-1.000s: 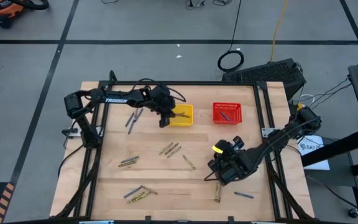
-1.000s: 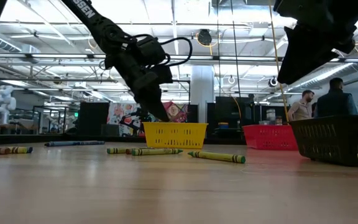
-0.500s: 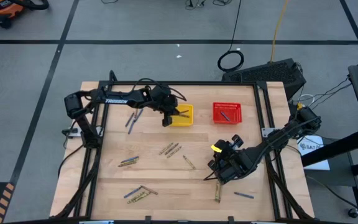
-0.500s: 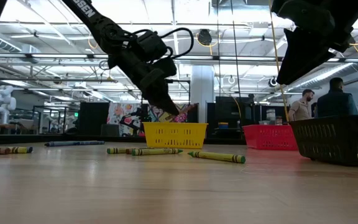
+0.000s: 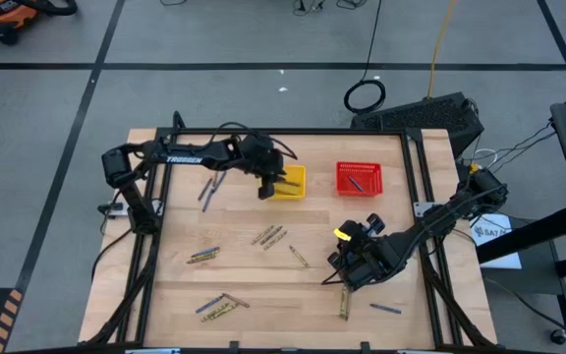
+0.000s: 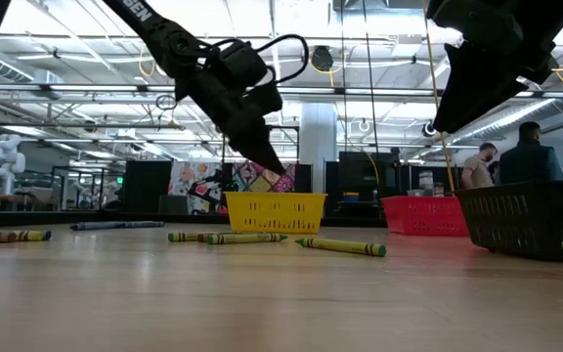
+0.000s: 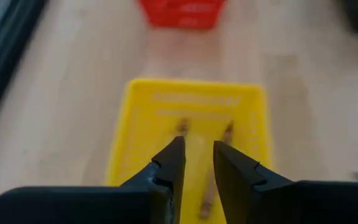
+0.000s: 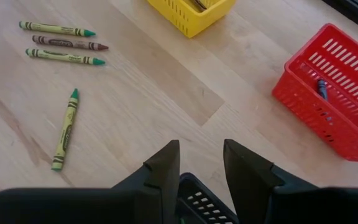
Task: Sort crayons
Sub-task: Put the brown crayon into the yellow bin, then put the green crayon into the black bin
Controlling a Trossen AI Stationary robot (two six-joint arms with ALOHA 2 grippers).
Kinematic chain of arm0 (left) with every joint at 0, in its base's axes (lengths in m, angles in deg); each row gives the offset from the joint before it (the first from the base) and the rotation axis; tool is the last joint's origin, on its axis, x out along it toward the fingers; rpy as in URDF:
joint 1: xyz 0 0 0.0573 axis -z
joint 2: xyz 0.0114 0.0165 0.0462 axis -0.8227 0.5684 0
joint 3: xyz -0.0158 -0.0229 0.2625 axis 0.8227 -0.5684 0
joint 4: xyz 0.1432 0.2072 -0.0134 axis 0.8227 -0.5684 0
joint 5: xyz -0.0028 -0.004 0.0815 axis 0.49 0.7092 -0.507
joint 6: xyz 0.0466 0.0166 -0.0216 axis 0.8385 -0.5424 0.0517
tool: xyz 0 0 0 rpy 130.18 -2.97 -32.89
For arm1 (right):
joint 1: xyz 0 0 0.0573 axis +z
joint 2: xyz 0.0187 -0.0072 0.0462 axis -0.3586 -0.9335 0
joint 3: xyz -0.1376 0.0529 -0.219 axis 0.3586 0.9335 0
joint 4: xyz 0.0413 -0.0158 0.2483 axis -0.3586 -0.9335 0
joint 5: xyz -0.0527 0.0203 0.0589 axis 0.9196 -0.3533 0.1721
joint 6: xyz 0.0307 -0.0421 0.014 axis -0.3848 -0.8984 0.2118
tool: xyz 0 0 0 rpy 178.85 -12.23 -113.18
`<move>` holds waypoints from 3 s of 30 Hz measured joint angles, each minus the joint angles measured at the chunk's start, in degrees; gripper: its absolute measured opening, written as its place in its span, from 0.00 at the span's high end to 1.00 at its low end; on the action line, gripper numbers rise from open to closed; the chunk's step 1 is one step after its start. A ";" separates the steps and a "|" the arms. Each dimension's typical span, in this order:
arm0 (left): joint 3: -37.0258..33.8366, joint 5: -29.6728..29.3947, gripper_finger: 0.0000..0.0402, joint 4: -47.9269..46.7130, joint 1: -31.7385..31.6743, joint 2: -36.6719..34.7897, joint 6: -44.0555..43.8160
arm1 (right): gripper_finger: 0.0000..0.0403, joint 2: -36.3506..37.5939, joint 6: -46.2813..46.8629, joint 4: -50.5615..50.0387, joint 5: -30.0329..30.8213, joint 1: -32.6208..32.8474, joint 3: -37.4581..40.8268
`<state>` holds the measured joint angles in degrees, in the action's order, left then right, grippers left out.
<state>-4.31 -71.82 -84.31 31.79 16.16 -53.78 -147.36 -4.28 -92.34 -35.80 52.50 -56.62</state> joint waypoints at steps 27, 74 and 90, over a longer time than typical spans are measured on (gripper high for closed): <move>2.27 -4.96 0.79 -24.56 11.97 -13.04 6.10 | 0.72 0.00 -17.11 32.34 -12.71 -7.69 -0.04; 2.23 -9.03 0.79 -48.47 23.23 -23.89 -7.60 | 0.72 -19.95 -21.66 31.22 -35.66 -15.28 -4.28; 2.23 -9.03 0.79 -47.85 23.23 -23.87 -7.52 | 0.72 -19.93 -23.11 24.98 -35.62 -16.03 -4.17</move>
<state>-2.08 -80.84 -132.15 55.02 -7.71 -61.30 -167.29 -27.39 -67.36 -71.42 36.47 -60.80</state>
